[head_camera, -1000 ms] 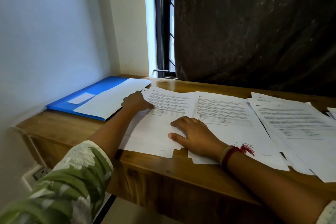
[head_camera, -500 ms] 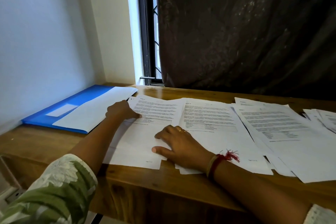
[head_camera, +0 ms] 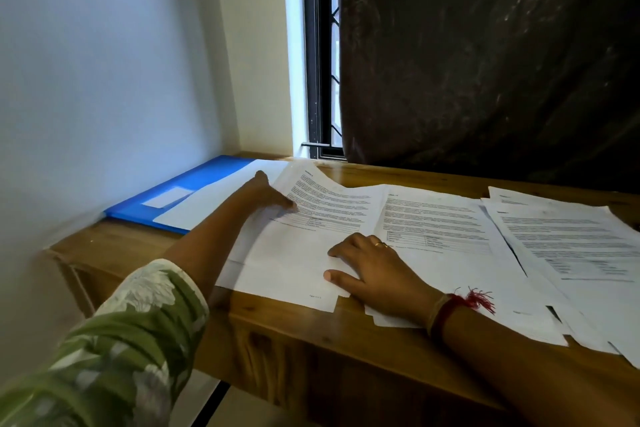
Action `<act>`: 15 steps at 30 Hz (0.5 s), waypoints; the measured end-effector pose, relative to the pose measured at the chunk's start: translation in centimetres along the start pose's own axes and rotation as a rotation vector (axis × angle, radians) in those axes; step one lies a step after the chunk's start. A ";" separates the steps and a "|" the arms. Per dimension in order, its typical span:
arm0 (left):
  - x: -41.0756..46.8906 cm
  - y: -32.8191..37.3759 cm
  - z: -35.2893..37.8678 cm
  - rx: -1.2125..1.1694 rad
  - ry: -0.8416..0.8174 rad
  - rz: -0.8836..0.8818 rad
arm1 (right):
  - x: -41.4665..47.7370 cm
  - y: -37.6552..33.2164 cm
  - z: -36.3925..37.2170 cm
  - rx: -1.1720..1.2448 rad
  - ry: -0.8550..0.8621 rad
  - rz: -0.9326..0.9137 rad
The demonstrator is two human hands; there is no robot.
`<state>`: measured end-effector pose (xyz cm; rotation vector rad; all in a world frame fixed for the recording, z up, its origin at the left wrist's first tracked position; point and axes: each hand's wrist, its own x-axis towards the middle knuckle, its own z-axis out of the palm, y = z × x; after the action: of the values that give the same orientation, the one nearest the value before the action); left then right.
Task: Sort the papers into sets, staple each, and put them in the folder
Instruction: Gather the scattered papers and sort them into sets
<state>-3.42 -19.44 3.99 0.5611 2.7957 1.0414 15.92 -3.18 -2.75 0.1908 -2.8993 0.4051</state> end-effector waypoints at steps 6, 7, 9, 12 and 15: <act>-1.0 -1.4 -4.2 -0.373 -0.315 -0.293 | 0.0 0.1 0.1 0.005 0.005 -0.007; -1.1 -1.6 -4.2 -0.424 -0.351 -0.295 | 0.1 0.1 0.2 0.001 0.006 -0.009; -1.6 -1.8 -4.0 -0.476 -0.371 -0.298 | 0.1 0.2 0.2 -0.006 0.007 -0.011; -1.5 -2.4 -3.4 -0.399 -0.368 -0.265 | 0.2 0.2 0.2 0.000 0.005 -0.015; -1.3 -2.7 -3.0 -0.300 -0.239 -0.170 | 0.2 0.3 0.3 0.013 0.003 -0.016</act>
<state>-3.69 -23.69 4.50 0.3754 2.3760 1.2335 15.67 -3.01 -3.05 0.2145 -2.8913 0.4206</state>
